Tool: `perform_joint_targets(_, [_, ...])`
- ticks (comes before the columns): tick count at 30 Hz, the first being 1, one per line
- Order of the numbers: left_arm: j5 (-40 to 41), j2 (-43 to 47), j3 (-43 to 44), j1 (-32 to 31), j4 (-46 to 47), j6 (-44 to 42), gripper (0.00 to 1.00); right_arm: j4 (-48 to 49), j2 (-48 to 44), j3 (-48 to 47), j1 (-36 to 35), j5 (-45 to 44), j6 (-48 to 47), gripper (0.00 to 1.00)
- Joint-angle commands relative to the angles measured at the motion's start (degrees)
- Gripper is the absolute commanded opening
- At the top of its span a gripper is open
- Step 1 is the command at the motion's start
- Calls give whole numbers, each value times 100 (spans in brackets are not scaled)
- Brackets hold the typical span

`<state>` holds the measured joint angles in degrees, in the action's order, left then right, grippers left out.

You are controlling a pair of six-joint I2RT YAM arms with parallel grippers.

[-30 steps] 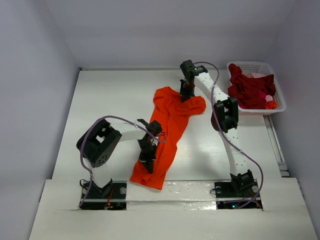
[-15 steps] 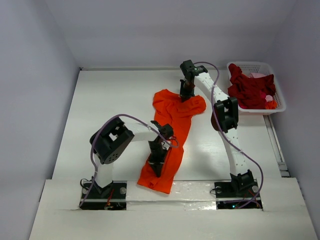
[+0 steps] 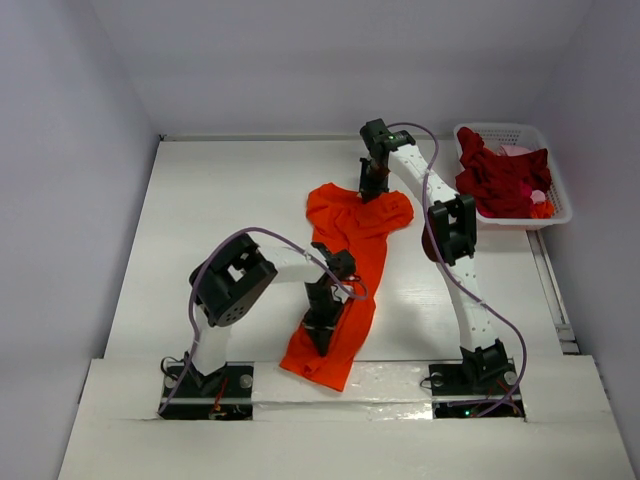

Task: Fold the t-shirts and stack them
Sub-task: Rotate the tshirt 90 degrees

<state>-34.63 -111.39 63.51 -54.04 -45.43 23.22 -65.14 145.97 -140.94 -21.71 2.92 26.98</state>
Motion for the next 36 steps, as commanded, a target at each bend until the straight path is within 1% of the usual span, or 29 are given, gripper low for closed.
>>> perform_joint_targets(1, [246,-102,170,-54,-35,-81,0,19,63,-276,1,7,-9,0])
perform_joint_targets(4, [369,108,180,7,-150,-2,0,19,11,-223,1,-37,-18,0])
perform_joint_targets(9, [1054,784,65,489,-273,349,0,19,-69,-179,1,-116,-44,0])
perform_joint_targets(12, [1336,1162,232,754,-405,490,0,19,-130,-144,1,-107,-44,0])
perform_joint_targets(15, [1643,1391,566,825,-695,534,0,19,-209,-65,1,-116,-44,0])
perform_joint_targets(18, [1880,1637,698,887,-783,604,0,2,-314,32,1,-151,-44,0])
perform_joint_targets(21, [2504,1883,1049,1141,-696,648,0,54,-481,251,1,-265,-53,0])
perform_joint_targets(22, [2610,1884,1224,1263,-469,648,0,72,-612,330,1,-274,-44,0])
perform_joint_targets(23, [2776,1858,1330,1534,-336,596,0,107,-709,531,53,-474,-35,0])
perform_joint_targets(24, [2917,1710,1444,1650,-213,570,0,133,-806,646,53,-502,-26,0])
perform_joint_targets(25, [3066,1613,1750,1756,-12,561,0,151,-1025,760,53,-616,-26,0])
perform_joint_targets(26, [3355,1508,1892,1922,112,552,0,203,-1149,1005,114,-687,-44,0])
perform_joint_targets(29, [3735,1208,2455,2151,613,508,0,265,-1640,1323,193,-897,-88,0])
perform_joint_targets(30, [3762,1103,2613,2326,701,499,0,283,-1746,1454,272,-924,-114,0])
perform_joint_targets(32, [3788,1006,2930,2485,1026,482,0,257,-1914,1535,351,-977,-149,0])
perform_joint_targets(33, [3788,901,2983,2625,1149,421,0,239,-2028,1552,413,-1012,-167,0])
perform_joint_targets(35, [3605,751,3036,2732,1536,367,0,213,-2125,1622,414,-1082,-185,0])
perform_joint_targets(36, [3517,542,3027,2732,1642,350,0,230,-2221,1684,414,-1100,-202,0])
